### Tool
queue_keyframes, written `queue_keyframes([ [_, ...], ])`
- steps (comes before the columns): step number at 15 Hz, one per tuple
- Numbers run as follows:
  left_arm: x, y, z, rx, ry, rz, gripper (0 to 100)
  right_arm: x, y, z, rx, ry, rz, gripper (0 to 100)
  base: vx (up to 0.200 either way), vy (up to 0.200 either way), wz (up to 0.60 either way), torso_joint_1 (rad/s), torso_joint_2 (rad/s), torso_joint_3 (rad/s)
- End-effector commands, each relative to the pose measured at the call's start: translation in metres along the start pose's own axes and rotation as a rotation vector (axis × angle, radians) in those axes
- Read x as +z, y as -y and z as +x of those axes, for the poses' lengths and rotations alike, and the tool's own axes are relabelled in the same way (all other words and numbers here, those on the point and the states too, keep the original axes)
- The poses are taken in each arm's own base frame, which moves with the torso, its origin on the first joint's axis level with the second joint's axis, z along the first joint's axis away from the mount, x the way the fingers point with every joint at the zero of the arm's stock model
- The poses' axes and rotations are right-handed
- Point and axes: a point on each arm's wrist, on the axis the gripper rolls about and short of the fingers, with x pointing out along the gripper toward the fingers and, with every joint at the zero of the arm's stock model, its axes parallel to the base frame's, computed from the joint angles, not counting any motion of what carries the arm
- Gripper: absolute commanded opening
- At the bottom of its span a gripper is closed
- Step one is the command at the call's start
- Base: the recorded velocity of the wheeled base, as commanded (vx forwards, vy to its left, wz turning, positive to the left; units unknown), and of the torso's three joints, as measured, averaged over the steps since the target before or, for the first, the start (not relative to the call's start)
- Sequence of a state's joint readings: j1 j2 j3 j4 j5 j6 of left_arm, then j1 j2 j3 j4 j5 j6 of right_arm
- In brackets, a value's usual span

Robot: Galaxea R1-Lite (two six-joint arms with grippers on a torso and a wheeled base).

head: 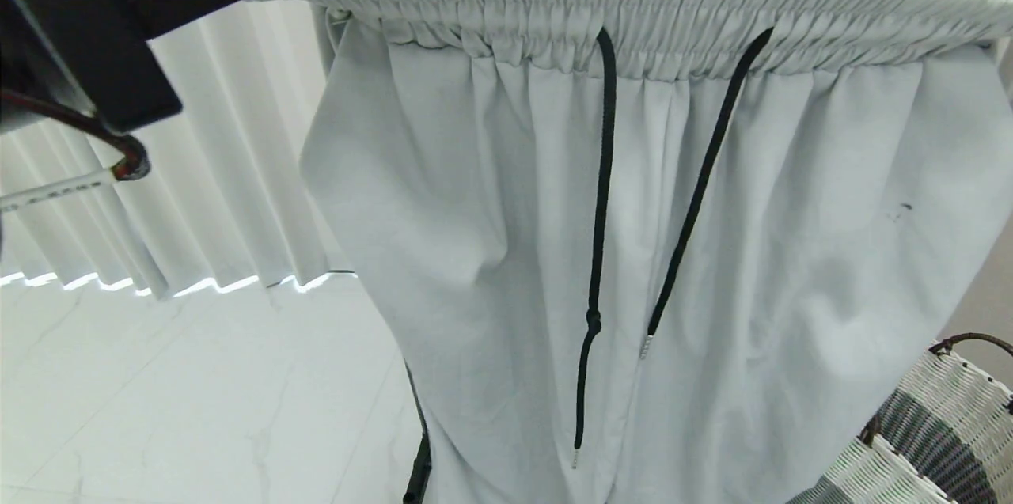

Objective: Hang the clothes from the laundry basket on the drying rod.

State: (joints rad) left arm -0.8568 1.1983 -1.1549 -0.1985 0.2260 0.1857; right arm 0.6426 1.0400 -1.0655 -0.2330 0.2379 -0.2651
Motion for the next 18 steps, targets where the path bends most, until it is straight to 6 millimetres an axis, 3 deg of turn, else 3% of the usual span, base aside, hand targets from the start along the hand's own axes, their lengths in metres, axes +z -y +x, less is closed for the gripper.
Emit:
queue_keyframes([
  [1, 0.000, 0.005, 0.032, 0.007, -0.021, 0.004, 0, 0.009, -0.003, -0.021, 0.010, 0.016, -0.031, 0, 0.000, 0.000, 0.00, 0.000, 0.00, 0.000],
  [5, -0.002, 0.007, 0.065, 0.026, -0.036, 0.000, 0, 0.018, -0.014, -0.057, 0.152, 0.057, -0.051, 0, 0.000, 0.000, 0.00, 0.000, 0.00, 0.000],
  [7, -0.005, 0.008, 0.066, 0.025, -0.046, -0.001, 0, 0.018, -0.016, -0.064, 0.172, 0.049, -0.047, 0, 0.000, 0.000, 0.00, 0.000, 0.00, 0.000],
  [10, -0.017, 0.008, 0.054, 0.015, -0.081, -0.018, 0, 0.002, -0.020, -0.062, 0.177, -0.005, -0.029, 0, 0.000, 0.000, 0.00, 0.000, 0.00, 0.000],
  [14, -0.011, 0.002, 0.027, 0.016, -0.049, -0.036, 0, -0.003, -0.008, -0.040, 0.064, -0.082, -0.028, 0, 0.000, 0.000, 0.00, 0.000, 0.00, 0.000],
  [18, -0.014, 0.003, -0.025, -0.051, -0.017, -0.013, 0, -0.017, 0.013, 0.011, 0.008, -0.111, -0.002, 0, 0.000, 0.000, 0.00, 0.000, 0.00, 0.000],
])
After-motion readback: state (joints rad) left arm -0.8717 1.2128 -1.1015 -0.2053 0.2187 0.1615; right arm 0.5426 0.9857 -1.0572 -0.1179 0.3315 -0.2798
